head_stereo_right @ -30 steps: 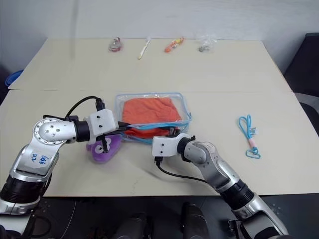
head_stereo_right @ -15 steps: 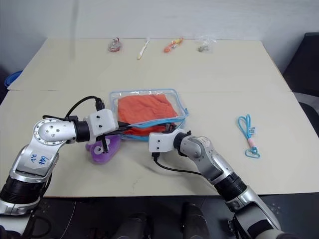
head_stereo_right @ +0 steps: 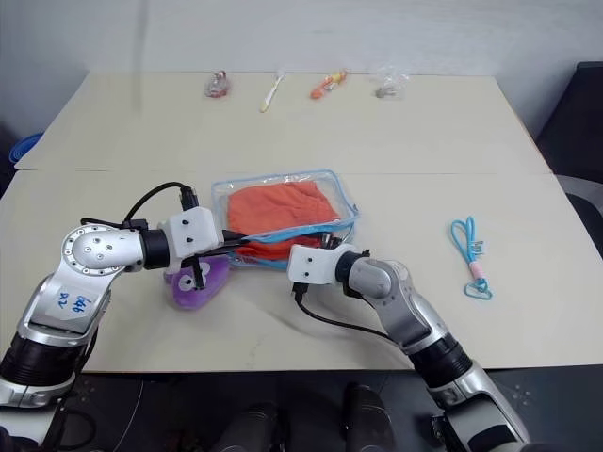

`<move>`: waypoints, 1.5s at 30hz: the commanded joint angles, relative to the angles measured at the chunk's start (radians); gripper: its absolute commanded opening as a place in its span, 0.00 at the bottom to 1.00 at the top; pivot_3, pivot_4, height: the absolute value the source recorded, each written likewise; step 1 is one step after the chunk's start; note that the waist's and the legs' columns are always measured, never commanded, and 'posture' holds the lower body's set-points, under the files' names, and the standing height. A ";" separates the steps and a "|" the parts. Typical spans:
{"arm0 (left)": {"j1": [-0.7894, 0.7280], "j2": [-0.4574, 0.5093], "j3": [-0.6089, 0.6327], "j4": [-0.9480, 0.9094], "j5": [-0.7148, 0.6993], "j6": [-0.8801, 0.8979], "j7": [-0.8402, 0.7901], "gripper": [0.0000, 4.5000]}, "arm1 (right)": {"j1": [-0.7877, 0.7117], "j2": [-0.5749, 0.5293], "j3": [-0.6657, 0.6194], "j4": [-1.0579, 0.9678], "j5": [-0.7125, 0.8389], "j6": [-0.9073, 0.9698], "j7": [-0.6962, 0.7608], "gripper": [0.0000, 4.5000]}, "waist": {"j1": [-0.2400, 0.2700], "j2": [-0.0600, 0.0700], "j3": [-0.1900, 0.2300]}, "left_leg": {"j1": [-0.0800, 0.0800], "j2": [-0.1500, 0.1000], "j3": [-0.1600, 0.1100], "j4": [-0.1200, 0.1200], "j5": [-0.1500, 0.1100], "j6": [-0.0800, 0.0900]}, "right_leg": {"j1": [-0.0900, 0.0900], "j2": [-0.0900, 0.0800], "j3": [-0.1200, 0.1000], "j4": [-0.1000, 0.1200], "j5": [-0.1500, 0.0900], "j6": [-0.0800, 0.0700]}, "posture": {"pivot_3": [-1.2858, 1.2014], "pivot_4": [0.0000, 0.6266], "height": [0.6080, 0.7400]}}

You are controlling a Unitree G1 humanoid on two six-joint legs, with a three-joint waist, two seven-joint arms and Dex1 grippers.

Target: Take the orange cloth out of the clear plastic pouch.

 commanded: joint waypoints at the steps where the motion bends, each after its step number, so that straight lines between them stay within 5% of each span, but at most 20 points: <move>1: 0.002 0.003 0.016 -0.038 -0.012 -0.016 0.004 0.00 | -0.032 -0.011 0.010 0.033 -0.059 -0.029 -0.031 0.72 | 0.001 0.000 0.000 | 0.000 0.000 0.000 0.000 0.000 0.000 | 0.000 0.000 0.000 0.000 0.000 0.000 | 0.52 0.24 1.00; 21: -0.005 -0.001 0.017 -0.036 -0.018 -0.014 0.008 0.00 | -0.185 0.073 0.104 0.381 -0.238 -0.194 -0.181 0.72 | -0.022 0.000 0.000 | 0.001 0.002 -0.001 0.000 0.001 -0.001 | 0.000 0.000 0.000 0.001 0.000 0.000 | 0.52 0.24 1.00; 24: -0.006 0.000 0.016 -0.029 -0.015 -0.020 0.010 0.00 | -0.174 0.068 0.101 0.383 -0.224 -0.206 -0.167 0.60 | -0.023 0.000 0.000 | 0.001 0.002 -0.001 0.000 0.001 -0.001 | 0.000 0.000 0.000 0.001 0.000 0.000 | 0.52 0.24 1.00; 32: -0.009 -0.005 0.011 0.004 0.001 -0.040 0.026 0.00 | -0.148 0.058 0.079 0.327 -0.200 -0.208 -0.131 0.01 | -0.022 0.000 0.000 | 0.000 0.003 -0.001 0.000 0.001 -0.001 | 0.000 -0.001 0.000 0.001 0.000 0.000 | 0.52 0.24 1.00; 38: -0.014 -0.015 0.001 0.016 0.012 -0.045 0.040 0.00 | -0.116 0.051 0.073 0.268 -0.174 -0.205 -0.088 0.01 | -0.021 0.000 0.000 | 0.000 0.003 -0.001 -0.001 0.001 -0.001 | 0.000 -0.001 0.000 0.001 0.000 0.000 | 0.52 0.24 1.00; 45: -0.032 -0.026 -0.030 0.066 0.078 -0.064 0.083 0.00 | 0.005 0.012 0.022 -0.032 0.000 -0.190 0.075 0.01 | -0.021 0.000 0.000 | 0.000 0.001 -0.001 -0.001 0.001 -0.001 | 0.000 0.000 0.000 0.000 0.000 0.000 | 0.52 0.24 1.00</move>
